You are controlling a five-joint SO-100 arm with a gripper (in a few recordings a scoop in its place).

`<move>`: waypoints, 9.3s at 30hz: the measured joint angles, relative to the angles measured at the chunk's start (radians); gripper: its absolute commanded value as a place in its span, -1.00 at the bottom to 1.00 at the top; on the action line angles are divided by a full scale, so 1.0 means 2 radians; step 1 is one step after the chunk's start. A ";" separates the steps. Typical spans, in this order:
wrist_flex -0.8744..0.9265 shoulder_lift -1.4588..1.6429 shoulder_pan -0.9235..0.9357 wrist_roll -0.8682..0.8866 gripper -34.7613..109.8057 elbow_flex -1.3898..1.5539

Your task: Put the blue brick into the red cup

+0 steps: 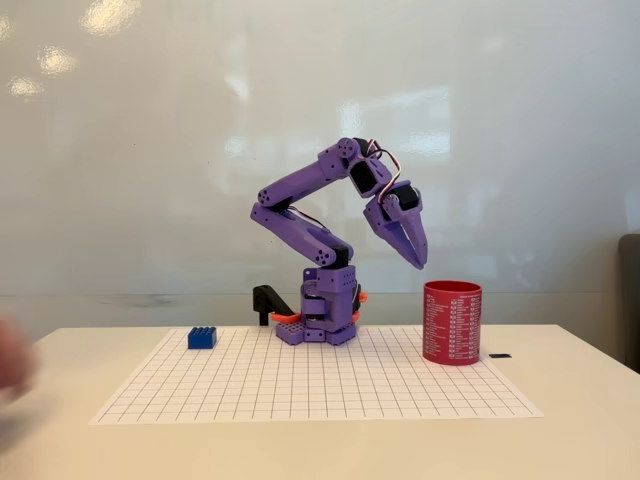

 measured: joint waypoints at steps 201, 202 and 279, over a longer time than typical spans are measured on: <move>0.044 -0.382 0.611 0.017 -0.53 -0.323; 0.045 -0.382 0.579 0.017 -0.53 -0.323; 0.045 -0.342 -0.094 -0.026 -0.52 -0.252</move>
